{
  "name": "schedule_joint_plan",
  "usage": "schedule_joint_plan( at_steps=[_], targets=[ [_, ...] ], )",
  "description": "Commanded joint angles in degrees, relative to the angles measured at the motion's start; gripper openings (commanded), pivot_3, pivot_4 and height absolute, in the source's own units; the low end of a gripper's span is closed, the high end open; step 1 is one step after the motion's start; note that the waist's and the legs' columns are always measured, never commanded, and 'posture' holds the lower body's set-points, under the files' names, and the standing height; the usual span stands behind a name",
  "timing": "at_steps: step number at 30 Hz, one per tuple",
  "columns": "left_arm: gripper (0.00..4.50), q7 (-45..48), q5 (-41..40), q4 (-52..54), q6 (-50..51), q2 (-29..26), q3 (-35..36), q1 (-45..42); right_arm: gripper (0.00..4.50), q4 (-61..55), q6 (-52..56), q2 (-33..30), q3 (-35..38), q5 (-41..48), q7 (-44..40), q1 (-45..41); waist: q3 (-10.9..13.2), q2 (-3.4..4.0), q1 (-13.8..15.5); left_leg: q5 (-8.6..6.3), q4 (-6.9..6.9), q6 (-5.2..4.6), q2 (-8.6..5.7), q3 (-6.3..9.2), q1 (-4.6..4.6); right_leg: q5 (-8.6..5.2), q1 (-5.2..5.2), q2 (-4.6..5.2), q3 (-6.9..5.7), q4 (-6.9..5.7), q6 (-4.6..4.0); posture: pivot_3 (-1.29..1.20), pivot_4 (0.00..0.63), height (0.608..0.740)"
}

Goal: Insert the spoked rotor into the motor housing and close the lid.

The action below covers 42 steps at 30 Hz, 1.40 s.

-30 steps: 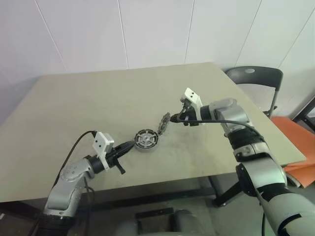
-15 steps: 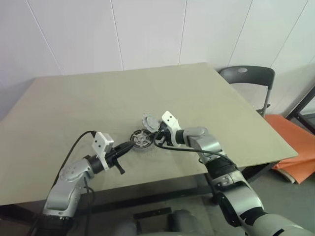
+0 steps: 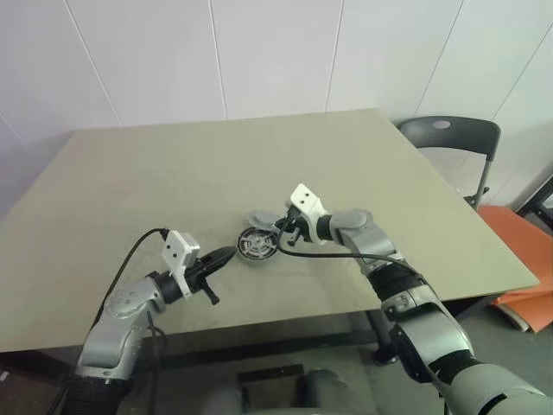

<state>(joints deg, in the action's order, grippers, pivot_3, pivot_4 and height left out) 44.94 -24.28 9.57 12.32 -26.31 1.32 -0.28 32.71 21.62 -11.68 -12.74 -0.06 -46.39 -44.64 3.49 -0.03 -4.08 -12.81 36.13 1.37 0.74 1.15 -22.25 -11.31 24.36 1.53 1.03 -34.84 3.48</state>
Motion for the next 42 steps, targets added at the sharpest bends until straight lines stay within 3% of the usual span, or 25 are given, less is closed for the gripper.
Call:
schedule_joint_plan(
  at_steps=[1, 8, 17, 24, 30, 35, 42],
  targets=[
    [0.00, -0.1, 0.0, 1.0, -0.2, -0.1, 0.5, -1.1, 0.04, 3.1, -6.3, 1.0, 1.0, -2.1, 6.7, -3.5, 0.0, 0.00, 0.0, 0.00, 0.01, 0.00, 0.00, -0.01, 0.03, 0.00, 0.00, 0.00, 0.02, -0.05, 0.00, 0.00, 0.000, 0.740],
    [0.00, -0.6, -0.1, 1.6, 0.1, 0.3, 0.3, -1.3, 0.04, 7.5, -21.8, 1.9, -9.3, -16.1, 19.3, -2.7, 0.0, 0.00, 0.0, 0.00, -0.04, 0.00, 0.00, -0.06, 0.06, -0.01, 0.05, -0.01, 0.08, -0.10, -0.01, 0.00, 0.000, 0.740],
    [0.00, -1.2, -0.2, 2.5, 0.8, 1.0, 0.0, -1.2, 0.04, 3.8, -29.2, 3.7, -14.4, -22.4, 23.3, 0.1, 0.0, -0.04, 0.0, 0.01, 0.01, -0.01, 0.00, -0.15, 0.08, -0.01, 0.09, -0.02, 0.23, -0.21, -0.01, 0.00, 0.000, 0.740],
    [0.00, -1.4, -0.2, 2.6, 1.0, 1.1, -0.1, -1.4, 0.04, 2.5, -24.2, 5.8, -11.8, -17.1, 15.5, 1.5, 0.0, -0.06, 0.0, 0.01, 0.01, -0.01, 0.00, -0.14, 0.15, -0.01, 0.06, -0.04, 0.23, -0.28, -0.01, 0.00, 0.000, 0.740],
    [0.00, -1.4, -0.1, 2.5, 0.9, 1.0, -0.1, -1.4, 0.04, -4.5, -12.9, 7.4, -8.0, -6.5, 3.4, 4.3, 0.0, -0.07, 0.0, 0.01, 0.00, -0.01, 0.02, -0.13, 0.18, -0.01, 0.04, -0.05, 0.23, -0.28, 0.00, 0.00, 0.000, 0.740],
    [0.00, -1.6, 0.1, 2.3, 0.9, 1.2, -0.2, -1.6, 0.04, -3.1, -10.2, 8.4, -3.9, -4.0, 6.6, 2.1, 0.0, -0.07, 0.0, 0.00, 0.01, -0.01, 0.02, -0.12, 0.20, -0.01, 0.04, -0.05, 0.23, -0.31, -0.01, 0.00, 0.000, 0.740],
    [0.00, -1.7, 0.2, 2.2, 0.7, 1.3, -0.1, -1.7, 0.04, 5.1, -17.3, 7.5, -3.2, -9.2, 18.3, -2.6, 0.0, -0.07, 0.0, 0.00, -0.04, 0.01, 0.02, -0.14, 0.18, -0.01, 0.06, -0.04, 0.23, -0.26, -0.01, 0.00, 0.000, 0.740]
  ],
)
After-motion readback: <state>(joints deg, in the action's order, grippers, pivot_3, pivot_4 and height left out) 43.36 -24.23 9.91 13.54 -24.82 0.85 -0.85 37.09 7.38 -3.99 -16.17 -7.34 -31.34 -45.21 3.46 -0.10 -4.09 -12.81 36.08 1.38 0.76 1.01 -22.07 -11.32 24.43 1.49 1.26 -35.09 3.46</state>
